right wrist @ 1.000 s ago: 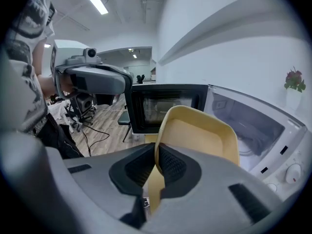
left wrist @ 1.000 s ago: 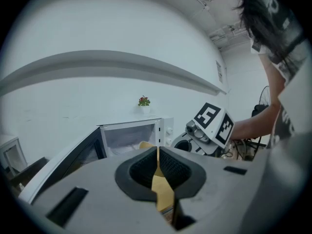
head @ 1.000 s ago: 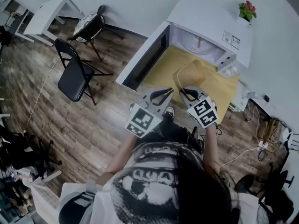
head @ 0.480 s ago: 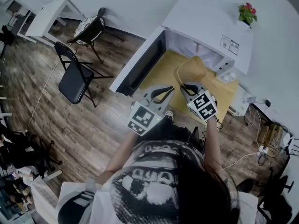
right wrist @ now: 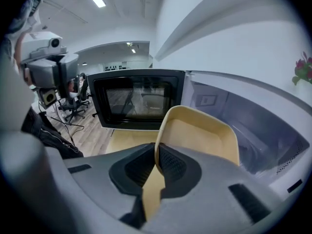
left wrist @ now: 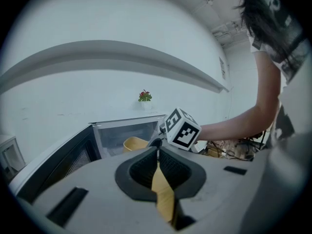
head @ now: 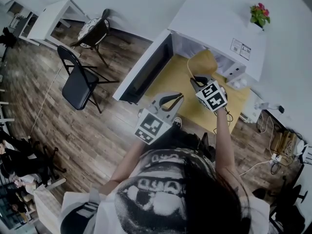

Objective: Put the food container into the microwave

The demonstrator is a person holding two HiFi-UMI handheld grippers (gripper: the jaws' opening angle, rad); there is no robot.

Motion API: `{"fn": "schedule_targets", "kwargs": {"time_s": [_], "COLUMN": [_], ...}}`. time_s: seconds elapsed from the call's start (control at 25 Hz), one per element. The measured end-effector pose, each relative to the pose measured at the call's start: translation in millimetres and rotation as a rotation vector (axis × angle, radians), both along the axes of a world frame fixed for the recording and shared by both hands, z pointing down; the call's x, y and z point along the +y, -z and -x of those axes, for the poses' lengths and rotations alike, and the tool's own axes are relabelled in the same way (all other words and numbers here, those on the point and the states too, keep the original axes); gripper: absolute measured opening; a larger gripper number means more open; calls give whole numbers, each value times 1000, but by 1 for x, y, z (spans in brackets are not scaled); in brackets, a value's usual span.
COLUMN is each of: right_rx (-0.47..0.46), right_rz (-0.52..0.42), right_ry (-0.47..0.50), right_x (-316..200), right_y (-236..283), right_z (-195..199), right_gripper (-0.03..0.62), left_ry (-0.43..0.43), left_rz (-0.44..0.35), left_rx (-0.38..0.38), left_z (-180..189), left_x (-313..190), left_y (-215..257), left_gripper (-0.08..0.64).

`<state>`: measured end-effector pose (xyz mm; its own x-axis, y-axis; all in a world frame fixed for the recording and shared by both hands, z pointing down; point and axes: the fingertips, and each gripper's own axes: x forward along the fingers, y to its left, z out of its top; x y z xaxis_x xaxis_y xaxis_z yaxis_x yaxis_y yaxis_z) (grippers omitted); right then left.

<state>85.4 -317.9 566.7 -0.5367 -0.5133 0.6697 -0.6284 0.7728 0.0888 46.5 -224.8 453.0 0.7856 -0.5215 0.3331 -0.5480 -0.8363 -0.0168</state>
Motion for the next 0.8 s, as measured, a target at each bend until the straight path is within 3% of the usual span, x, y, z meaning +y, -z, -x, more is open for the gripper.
{"fn": "schedule_targets", "kwargs": {"time_s": [0.8], "right_rx": [89], "right_rz": [-18], "right_ry": [-190], "right_x": [-94], "right_y": [-30], "right_z": [-33], "right_gripper": [31], "left_ry": [-1], "left_rz": [16], "left_rx": [-37], "left_z": [-3], "left_x": [-24], "left_y": [-13], "left_gripper": [12]}}
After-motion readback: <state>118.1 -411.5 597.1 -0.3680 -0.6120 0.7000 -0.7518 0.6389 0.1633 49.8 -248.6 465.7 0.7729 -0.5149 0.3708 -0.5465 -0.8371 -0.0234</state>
